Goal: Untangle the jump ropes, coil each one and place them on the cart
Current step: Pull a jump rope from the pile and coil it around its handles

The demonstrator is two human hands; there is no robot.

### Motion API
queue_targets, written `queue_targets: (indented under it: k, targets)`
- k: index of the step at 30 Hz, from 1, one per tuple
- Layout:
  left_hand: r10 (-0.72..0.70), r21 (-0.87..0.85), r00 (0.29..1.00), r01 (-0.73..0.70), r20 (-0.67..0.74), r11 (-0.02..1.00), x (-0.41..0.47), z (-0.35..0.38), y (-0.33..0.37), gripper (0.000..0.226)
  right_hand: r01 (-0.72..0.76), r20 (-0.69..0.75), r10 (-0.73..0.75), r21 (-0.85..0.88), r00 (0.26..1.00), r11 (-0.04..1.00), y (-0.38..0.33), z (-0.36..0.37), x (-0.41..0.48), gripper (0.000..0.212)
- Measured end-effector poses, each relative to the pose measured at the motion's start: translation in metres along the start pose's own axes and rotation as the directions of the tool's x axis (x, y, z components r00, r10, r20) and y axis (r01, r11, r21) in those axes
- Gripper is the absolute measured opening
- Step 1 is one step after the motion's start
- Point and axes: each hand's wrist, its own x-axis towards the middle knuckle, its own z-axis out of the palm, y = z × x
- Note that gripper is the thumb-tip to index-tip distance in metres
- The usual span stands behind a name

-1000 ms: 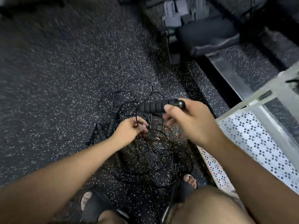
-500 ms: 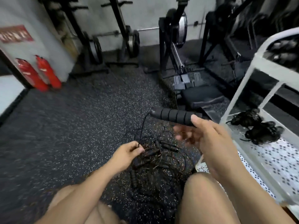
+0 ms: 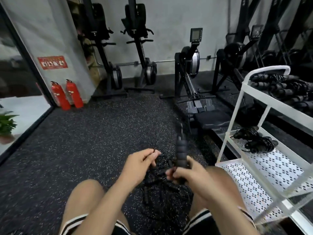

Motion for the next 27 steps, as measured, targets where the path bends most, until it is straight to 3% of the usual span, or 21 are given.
queue_targets:
  k: [3,5,9,15,20,23,27]
  targets:
    - [0.033,-0.032,0.999,-0.033,-0.008,0.999,-0.029,0.006,0.000,0.021,-0.008,-0.054,0.009,0.019,0.998,1.000,0.023,0.021,0.003,0.014]
    - [0.043,-0.075,0.999,-0.045,-0.023,0.996,-0.046,0.007,-0.001,0.025,0.040,-0.112,-0.042,-0.022,0.993,0.999,0.035,0.033,0.001,0.019]
    - [0.087,-0.119,0.988,-0.102,-0.125,0.988,-0.069,0.018,-0.011,0.021,0.030,-0.015,-0.032,-0.085,0.999,0.996,0.055,0.054,-0.016,0.033]
    - [0.088,-0.244,0.981,-0.129,-0.172,0.961,-0.069,0.033,-0.013,0.017,0.040,-0.108,-0.056,-0.141,0.993,0.989,0.065,0.059,-0.024,0.022]
    - [0.106,-0.336,0.987,-0.140,-0.117,0.932,-0.061,0.043,-0.004,0.015,0.071,-0.223,-0.102,-0.141,0.970,0.987,0.054,0.053,-0.018,0.010]
    - [0.035,-0.477,0.999,-0.013,0.038,0.879,-0.058,0.040,-0.001,0.029,0.111,-0.250,-0.145,-0.146,0.957,0.983,0.044,0.046,-0.015,0.010]
    - [-0.017,-0.499,0.982,0.110,0.186,0.859,-0.055,0.049,-0.009,0.037,0.167,-0.290,-0.194,-0.116,0.937,0.979,0.015,0.036,-0.007,0.009]
